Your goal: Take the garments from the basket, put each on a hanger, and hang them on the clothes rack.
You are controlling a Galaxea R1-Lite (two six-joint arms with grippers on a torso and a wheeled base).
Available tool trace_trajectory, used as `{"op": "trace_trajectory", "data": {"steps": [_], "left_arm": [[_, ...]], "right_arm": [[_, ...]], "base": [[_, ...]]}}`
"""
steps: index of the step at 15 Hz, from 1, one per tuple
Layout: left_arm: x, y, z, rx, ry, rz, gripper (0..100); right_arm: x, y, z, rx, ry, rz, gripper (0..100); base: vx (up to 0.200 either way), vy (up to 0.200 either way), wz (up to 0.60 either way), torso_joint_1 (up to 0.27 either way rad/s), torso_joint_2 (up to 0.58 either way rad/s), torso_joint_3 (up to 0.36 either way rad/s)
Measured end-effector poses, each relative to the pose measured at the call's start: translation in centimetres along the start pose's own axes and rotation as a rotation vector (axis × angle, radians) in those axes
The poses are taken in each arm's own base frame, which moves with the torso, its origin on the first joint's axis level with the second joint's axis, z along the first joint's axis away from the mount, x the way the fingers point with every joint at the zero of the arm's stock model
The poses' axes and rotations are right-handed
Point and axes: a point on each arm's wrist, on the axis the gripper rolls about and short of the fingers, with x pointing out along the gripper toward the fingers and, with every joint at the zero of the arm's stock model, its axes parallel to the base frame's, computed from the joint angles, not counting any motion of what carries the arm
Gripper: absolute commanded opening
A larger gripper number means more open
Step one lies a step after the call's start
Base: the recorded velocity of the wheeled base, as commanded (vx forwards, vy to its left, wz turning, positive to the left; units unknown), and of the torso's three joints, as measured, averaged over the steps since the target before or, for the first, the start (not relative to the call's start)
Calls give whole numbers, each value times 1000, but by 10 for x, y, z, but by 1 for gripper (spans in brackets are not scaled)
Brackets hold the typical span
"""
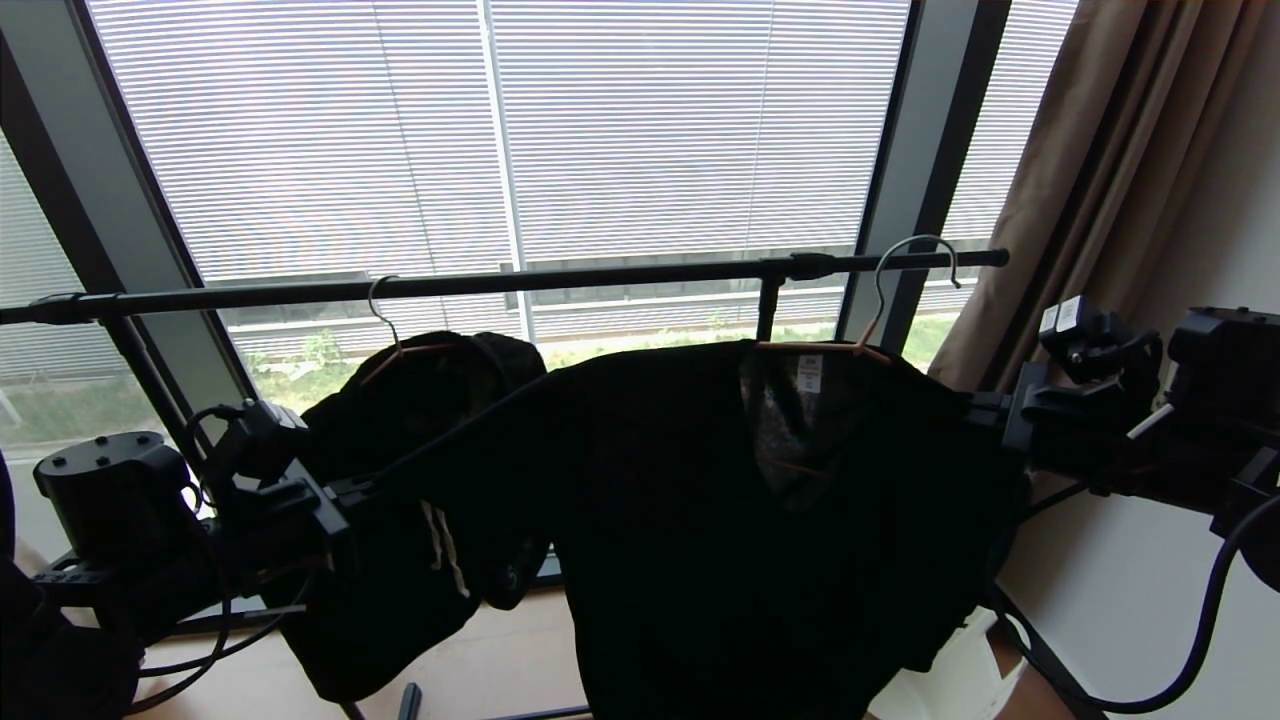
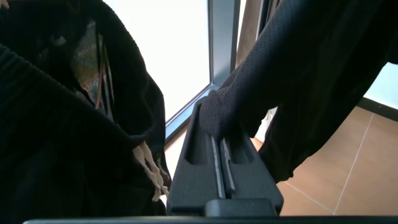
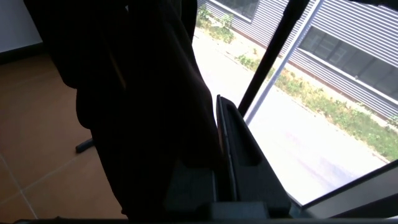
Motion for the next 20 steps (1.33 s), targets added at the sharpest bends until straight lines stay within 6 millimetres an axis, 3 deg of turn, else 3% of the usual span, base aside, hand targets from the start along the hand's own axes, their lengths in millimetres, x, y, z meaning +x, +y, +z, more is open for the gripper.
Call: {"op": "trace_trajectory", "data": {"steps": [11, 12, 20], "left_arm": [[1, 0, -1, 18, -20, 4, 0], [1, 0, -1, 20, -25, 4, 100], [0, -2, -3, 21, -45, 5, 100]], "right_arm": [[-1, -3, 0, 1, 1, -10, 0], [-1, -3, 0, 2, 1, -9, 0], [-1, -3, -1, 4, 3, -9, 0]], "base": [[0, 0, 0, 0, 0, 0], [0, 0, 0, 0, 0, 0], [0, 0, 0, 0, 0, 0]]}}
